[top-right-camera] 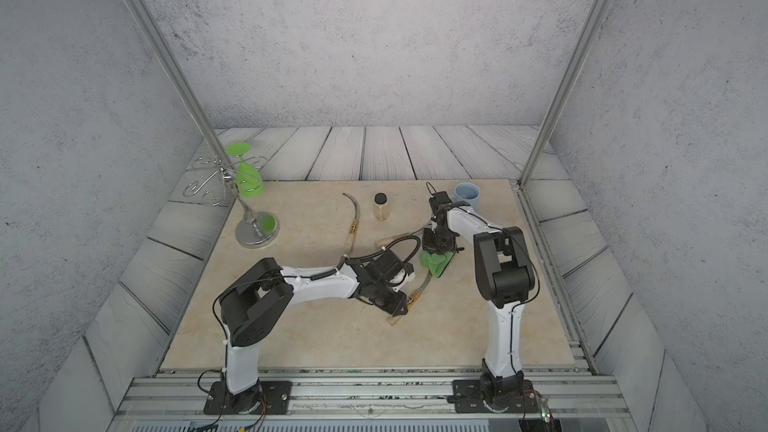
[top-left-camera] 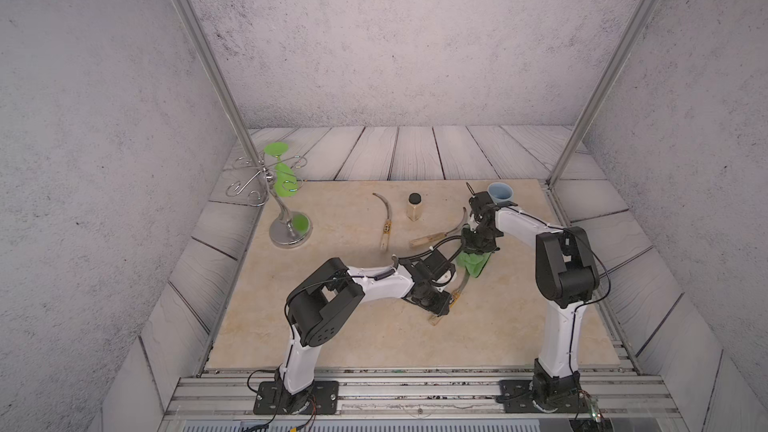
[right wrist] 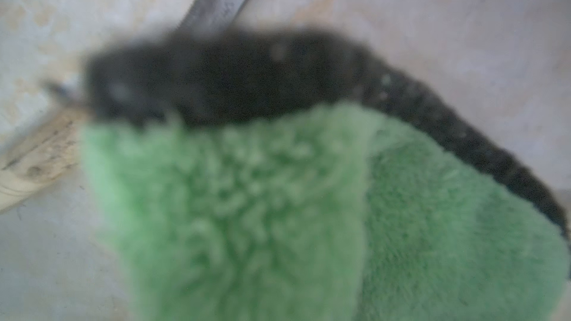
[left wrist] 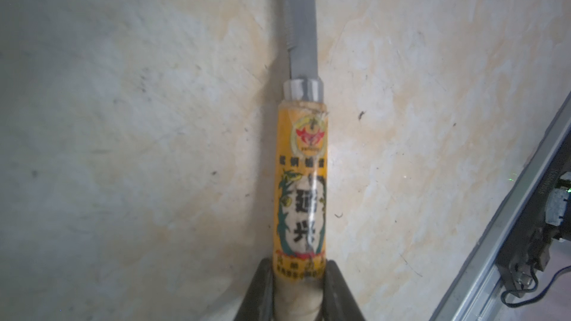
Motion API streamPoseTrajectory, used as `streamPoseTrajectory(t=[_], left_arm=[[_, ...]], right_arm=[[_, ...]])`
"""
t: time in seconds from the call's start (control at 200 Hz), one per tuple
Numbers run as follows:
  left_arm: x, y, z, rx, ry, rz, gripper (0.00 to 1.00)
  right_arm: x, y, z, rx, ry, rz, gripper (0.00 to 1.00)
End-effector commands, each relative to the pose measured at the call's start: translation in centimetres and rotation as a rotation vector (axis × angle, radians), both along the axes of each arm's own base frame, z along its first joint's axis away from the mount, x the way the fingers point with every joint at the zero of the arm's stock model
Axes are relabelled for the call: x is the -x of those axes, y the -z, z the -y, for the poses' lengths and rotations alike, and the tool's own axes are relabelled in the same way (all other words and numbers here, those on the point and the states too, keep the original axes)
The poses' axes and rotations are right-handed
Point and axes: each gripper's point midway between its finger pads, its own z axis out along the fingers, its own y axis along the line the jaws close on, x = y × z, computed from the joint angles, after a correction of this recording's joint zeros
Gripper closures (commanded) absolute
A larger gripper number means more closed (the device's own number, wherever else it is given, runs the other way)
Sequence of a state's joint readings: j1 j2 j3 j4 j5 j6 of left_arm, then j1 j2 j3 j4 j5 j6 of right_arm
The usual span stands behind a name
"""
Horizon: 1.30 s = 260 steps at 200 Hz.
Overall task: Wipe small sickles with rags
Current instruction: Wipe the small sickle.
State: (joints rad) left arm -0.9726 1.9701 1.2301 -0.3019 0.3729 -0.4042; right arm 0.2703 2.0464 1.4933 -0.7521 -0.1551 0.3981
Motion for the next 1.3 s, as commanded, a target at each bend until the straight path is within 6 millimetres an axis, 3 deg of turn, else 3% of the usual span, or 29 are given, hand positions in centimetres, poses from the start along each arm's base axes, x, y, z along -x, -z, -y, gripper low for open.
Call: streamPoseTrajectory(t=[0.0, 0.576, 0.851, 1.011, 1.181, 1.296], left_arm=[[-0.1, 1.7, -0.9, -0.043, -0.043, -0.014, 1.0], [-2.5, 1.9, -2.4, -0.047, -0.17, 0.012, 1.0], [-3.3, 1.7, -3.4, -0.047, -0.203, 0.021, 1.0], [-3.0, 1.8, -3.7, -0.04, -0.203, 0.012, 1.0], [-2.0, 2.2, -4.1, -0.044, -0.206, -0.002, 1.0], [-1.3, 2.3, -4.2, -0.048, -0.203, -0.01, 1.0]], right_arm=[[5.9, 3.5, 0.7, 0.064, -0.039, -0.213, 0.91], [14.5, 4.5, -1.1, -0.007, 0.014, -0.268, 0.91], [17.2, 2.2, -1.4, -0.074, 0.079, -0.203, 0.9], [15.7, -1.7, -0.2, -0.041, 0.093, -0.093, 0.9], [11.0, -7.2, -0.2, -0.067, 0.068, 0.058, 0.9], [7.7, -9.9, -0.4, -0.063, 0.026, 0.112, 0.9]])
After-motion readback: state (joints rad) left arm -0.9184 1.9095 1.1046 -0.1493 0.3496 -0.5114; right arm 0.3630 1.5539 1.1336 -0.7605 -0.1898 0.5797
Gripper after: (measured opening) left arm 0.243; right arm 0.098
